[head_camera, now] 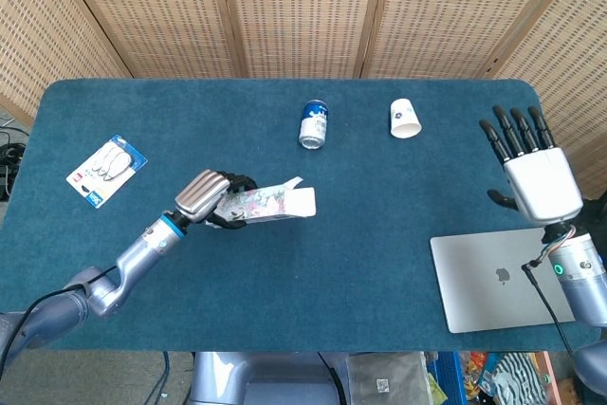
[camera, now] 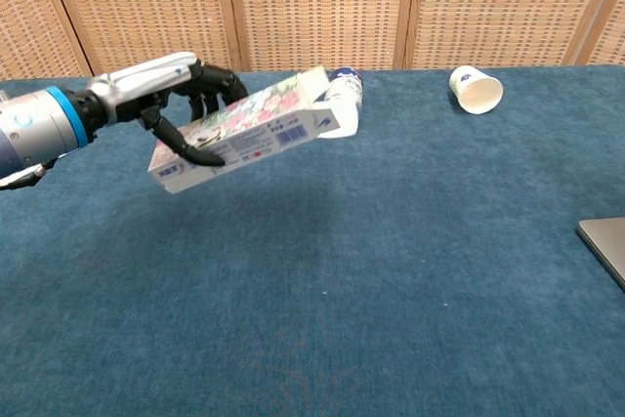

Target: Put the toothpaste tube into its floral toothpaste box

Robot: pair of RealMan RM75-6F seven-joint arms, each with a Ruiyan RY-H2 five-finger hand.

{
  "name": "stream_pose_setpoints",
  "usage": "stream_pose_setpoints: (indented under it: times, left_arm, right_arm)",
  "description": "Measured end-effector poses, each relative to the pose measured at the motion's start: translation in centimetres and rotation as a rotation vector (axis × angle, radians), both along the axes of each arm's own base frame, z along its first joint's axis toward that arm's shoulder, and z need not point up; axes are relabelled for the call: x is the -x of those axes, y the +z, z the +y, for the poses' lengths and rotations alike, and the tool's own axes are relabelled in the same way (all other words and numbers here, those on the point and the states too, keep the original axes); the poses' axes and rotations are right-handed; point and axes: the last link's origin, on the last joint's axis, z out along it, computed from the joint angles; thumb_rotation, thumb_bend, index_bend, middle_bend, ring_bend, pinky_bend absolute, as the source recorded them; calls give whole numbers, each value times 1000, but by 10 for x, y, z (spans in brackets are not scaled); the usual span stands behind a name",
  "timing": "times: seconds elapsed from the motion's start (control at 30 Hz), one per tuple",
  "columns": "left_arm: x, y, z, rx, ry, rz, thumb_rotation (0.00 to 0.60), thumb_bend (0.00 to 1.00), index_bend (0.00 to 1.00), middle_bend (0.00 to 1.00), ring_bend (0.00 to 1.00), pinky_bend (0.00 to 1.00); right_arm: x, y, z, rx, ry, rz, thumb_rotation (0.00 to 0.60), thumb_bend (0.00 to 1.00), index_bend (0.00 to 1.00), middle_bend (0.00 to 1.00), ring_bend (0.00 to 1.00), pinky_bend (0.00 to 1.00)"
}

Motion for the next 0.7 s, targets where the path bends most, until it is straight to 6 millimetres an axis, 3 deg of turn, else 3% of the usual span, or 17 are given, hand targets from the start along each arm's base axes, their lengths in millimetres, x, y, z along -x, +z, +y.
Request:
stream_pose_setpoints:
  times: [0.13,0.23,0.33,0.37,0.4,0.5,0.7]
  left_arm:
    - [10,-9,-1,-4,19,59,600,209,560,529,475,512]
    - [14,-15,-2,5,35,84,600,209,551,427,373,469]
    - [17,-21,-3,27,56,113,600,210,388,160,119,224]
    - [18,-23,-4,34,63,122,600,210,259,56,33,94]
    - [19,-25,-5,45,72,133,600,210,165,14,4,35]
    - [18,-28,-10,50,82,136,600,209,4,0,0,0]
    - [15,-17,-20,33,92,70,600,210,0,0,0,0]
  right_arm:
    - [30,-27,8,-45,-18,-58,600,0,0,0,0,0]
    - [40,-33,17,-53,-24,-72,600,0,0,0,0,0]
    - [45,-34,24,-53,-24,-94,600,0,0,0,0,0]
    - [46,-34,25,-53,-22,-101,600,0,0,0,0,0]
    - [47,-35,27,-52,-20,-106,600,0,0,0,0,0]
    - [51,-36,34,-52,-16,-122,600,0,0,0,0,0]
    - [57,-33,50,-44,-22,-153,600,0,0,0,0,0]
